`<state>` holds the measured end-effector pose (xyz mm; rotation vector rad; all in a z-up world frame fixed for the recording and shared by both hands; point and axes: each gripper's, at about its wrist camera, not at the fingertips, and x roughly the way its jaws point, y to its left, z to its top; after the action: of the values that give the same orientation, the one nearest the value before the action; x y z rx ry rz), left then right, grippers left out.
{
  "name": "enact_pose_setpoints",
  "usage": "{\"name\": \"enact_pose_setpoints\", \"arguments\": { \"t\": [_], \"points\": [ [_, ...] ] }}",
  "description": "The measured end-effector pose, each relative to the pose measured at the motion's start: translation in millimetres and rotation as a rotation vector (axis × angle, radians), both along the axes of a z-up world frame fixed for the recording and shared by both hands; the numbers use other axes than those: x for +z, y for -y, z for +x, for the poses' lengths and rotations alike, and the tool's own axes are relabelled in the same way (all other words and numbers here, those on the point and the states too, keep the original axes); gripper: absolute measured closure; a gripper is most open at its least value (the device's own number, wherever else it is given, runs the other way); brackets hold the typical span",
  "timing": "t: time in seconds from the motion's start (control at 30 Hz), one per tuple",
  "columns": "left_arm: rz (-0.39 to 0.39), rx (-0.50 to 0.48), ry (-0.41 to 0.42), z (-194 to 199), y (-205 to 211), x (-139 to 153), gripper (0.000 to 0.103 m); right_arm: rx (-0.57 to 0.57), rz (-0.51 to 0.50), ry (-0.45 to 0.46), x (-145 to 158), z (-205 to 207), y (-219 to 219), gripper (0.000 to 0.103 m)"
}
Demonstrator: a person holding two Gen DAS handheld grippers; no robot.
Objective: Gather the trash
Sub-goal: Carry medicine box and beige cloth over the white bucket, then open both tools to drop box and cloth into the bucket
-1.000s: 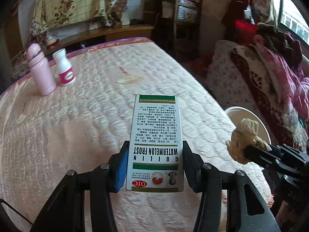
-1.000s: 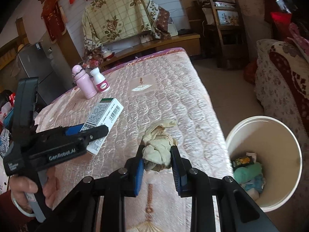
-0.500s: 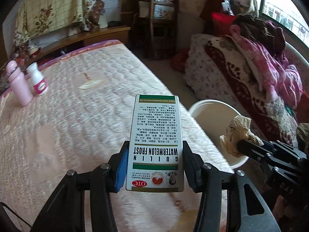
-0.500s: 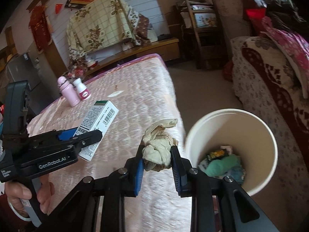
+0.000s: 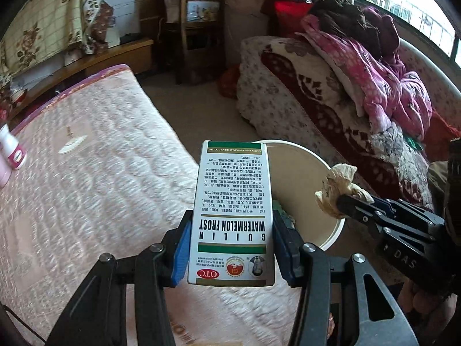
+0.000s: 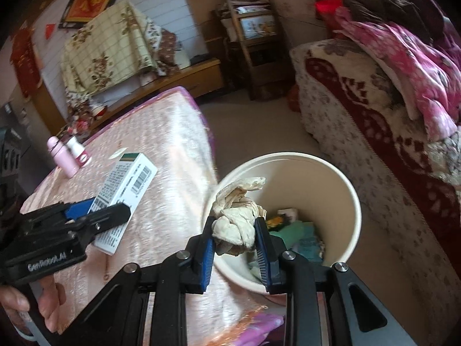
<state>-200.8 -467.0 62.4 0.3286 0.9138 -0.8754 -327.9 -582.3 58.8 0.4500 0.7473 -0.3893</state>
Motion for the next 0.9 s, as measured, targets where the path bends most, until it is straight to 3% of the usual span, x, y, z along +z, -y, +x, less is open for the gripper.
{"name": "enact_pose_setpoints", "arguments": {
  "t": [0.5, 0.6, 0.63, 0.67, 0.8, 0.9],
  "points": [
    [0.039, -0.036, 0.002, 1, 50, -21, 0.050, -0.091, -0.007, -0.043, -26, 8, 42, 0.073],
    [0.038, -0.036, -0.007, 4, 54, -25, 0.050, -0.121, -0.015, -0.066, -30, 11, 47, 0.056],
    [0.037, -0.039, -0.008, 5, 56, -26, 0.050, -0.131, -0.010, -0.063, -31, 11, 50, 0.035],
    [0.036, -0.040, -0.009, 5, 56, -27, 0.050, -0.136, -0.001, -0.048, -31, 9, 51, 0.031],
    [0.037, -0.041, -0.051, 8, 57, -32, 0.045, -0.165, 0.000, -0.028, -30, 5, 57, 0.031],
    [0.021, -0.034, -0.053, 9, 55, -32, 0.034, -0.177, 0.022, -0.024, -32, 1, 59, 0.031]
  ]
}}
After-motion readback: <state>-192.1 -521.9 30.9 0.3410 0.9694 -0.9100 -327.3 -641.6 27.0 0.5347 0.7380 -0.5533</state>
